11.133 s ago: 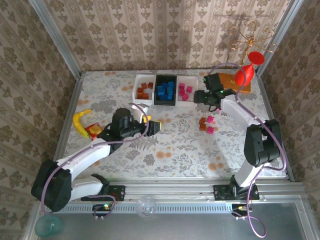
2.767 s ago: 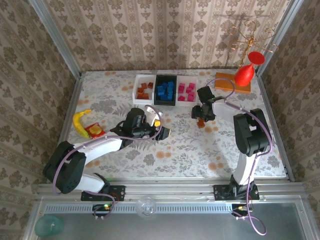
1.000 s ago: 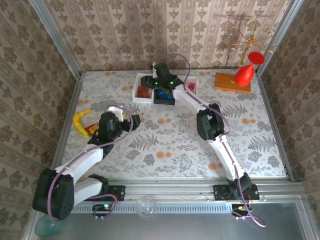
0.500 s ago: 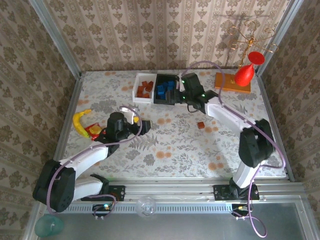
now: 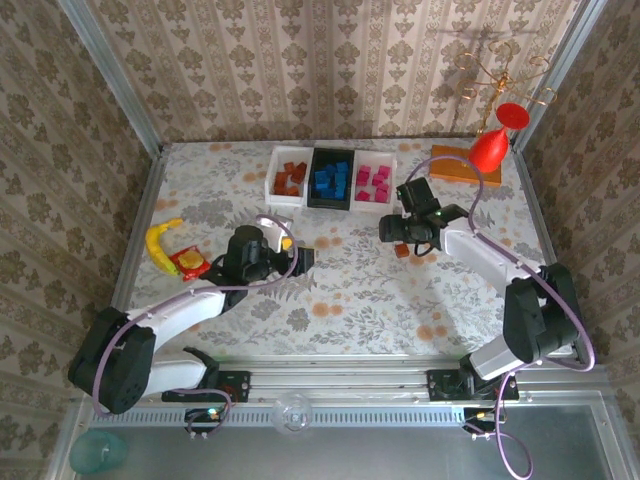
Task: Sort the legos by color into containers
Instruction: Pick up the lego from the center of the table.
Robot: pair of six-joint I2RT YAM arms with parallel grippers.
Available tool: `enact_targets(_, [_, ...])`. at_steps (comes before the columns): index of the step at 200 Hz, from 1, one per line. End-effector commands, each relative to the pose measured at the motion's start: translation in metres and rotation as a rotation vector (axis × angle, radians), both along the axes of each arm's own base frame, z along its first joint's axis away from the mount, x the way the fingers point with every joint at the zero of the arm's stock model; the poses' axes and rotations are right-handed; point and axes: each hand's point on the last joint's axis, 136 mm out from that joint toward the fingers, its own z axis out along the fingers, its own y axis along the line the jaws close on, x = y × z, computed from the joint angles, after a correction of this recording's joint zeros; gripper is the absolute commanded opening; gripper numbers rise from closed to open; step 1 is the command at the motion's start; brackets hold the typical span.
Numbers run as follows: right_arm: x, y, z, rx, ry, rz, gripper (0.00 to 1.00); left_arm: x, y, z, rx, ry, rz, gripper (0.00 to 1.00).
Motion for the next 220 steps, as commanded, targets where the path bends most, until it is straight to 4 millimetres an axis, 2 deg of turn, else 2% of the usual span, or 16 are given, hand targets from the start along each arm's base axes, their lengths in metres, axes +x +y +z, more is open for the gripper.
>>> enact_targets(1, [-0.016, 0.002, 0.004, 0.058, 0.026, -0.023, 0.79, 0.005, -0.003, 0.014, 0.014, -0.051, -0.001, 0.79])
enact_targets(34, [-0.026, 0.007, 0.006, 0.100, 0.035, -0.029, 0.79, 0.002, -0.004, 0.021, 0.001, -0.058, -0.002, 0.79])
enact_targets(59, [-0.037, 0.001, -0.006, 0.086, 0.061, -0.045, 0.80, -0.002, -0.005, 0.028, -0.007, -0.073, -0.008, 0.79])
enact_targets(63, [-0.039, 0.000, 0.001, 0.095, 0.039, -0.047, 0.80, -0.002, -0.005, 0.028, -0.007, -0.073, -0.009, 0.79])
enact_targets(74, [-0.043, -0.003, -0.002, 0.090, 0.044, -0.054, 0.80, -0.002, -0.004, 0.030, -0.006, -0.077, -0.005, 0.79])
enact_targets(153, [-0.058, -0.015, -0.027, 0.017, 0.133, -0.070, 0.81, 0.001, -0.007, 0.014, 0.034, -0.045, -0.013, 0.79])
enact_targets(156, [-0.059, -0.016, -0.035, 0.003, 0.161, -0.071, 0.81, 0.001, -0.008, 0.013, 0.034, -0.043, -0.014, 0.79])
enact_targets(172, [-0.062, -0.018, -0.042, -0.026, 0.203, -0.073, 0.81, 0.002, -0.009, 0.010, 0.036, -0.034, -0.020, 0.79])
enact_targets(220, [-0.067, -0.016, -0.056, -0.107, 0.258, -0.053, 0.81, 0.000, -0.013, 0.011, 0.022, -0.025, -0.034, 0.79])
